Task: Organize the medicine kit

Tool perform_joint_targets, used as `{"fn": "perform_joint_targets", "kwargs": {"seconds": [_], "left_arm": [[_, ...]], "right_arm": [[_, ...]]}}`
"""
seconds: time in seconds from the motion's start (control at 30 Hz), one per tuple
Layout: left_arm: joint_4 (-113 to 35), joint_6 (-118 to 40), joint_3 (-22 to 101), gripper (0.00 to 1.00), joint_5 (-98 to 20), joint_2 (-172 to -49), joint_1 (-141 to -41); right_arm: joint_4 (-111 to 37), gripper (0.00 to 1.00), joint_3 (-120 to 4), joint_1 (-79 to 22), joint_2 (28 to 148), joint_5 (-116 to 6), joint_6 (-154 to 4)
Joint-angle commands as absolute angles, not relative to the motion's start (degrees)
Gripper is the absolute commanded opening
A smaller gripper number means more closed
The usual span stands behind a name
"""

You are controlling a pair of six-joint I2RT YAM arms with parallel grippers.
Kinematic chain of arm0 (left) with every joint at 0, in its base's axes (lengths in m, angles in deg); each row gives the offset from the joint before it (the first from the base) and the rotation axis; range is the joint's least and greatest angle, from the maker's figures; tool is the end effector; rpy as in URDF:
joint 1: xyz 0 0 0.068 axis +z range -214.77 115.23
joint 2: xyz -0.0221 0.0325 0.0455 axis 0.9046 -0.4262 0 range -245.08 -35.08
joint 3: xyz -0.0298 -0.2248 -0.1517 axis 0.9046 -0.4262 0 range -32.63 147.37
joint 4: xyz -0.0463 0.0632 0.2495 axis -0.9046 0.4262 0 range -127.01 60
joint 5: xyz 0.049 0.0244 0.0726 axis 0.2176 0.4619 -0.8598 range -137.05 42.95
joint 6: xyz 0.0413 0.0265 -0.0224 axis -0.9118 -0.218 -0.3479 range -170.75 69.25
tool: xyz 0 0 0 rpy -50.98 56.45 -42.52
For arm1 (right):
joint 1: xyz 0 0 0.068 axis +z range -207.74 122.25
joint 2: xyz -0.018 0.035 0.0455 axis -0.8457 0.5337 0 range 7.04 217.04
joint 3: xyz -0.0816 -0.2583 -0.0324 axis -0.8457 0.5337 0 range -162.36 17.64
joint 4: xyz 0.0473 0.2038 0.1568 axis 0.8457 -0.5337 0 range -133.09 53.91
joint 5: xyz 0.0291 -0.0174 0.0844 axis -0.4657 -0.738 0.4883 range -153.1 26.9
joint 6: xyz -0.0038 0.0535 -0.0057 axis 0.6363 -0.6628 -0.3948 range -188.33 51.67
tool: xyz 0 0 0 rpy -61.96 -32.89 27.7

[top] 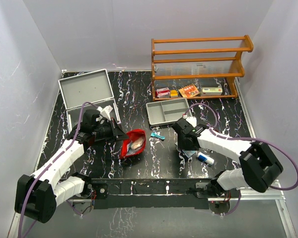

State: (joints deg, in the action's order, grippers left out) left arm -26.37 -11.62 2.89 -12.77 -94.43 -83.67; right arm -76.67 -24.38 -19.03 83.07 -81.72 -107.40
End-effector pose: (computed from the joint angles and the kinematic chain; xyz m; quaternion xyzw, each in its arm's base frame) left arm 0.2008 -0.0901 0.2379 -0.0134 0.8565 -0.4440 0.2629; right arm 0.1800 0.1296 0.1784 0.0247 0.9779 -0.0417 0.2036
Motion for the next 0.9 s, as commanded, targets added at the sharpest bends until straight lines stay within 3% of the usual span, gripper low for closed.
{"fn": "perform_joint_targets", "kwargs": {"seconds": [0.0, 0.43, 0.87], "left_arm": [[-28.09, -11.71, 2.56, 0.00, -11.35, -93.35, -83.85], [-28.13, -12.06, 2.06, 0.00, -11.41, -92.67, -83.86], [-26.81, -12.53, 2.65, 0.00, -11.04, -91.93, -83.85]], "right_arm": [[-77.40, 0.46, -28.29, -17.96, 85.62, -82.10, -104.44], [-76.43, 0.45, -30.51, -17.59, 91.91, -79.50, -101.12], [-74.41, 0.00, -30.81, -17.56, 96.03, -76.57, -98.12]]}}
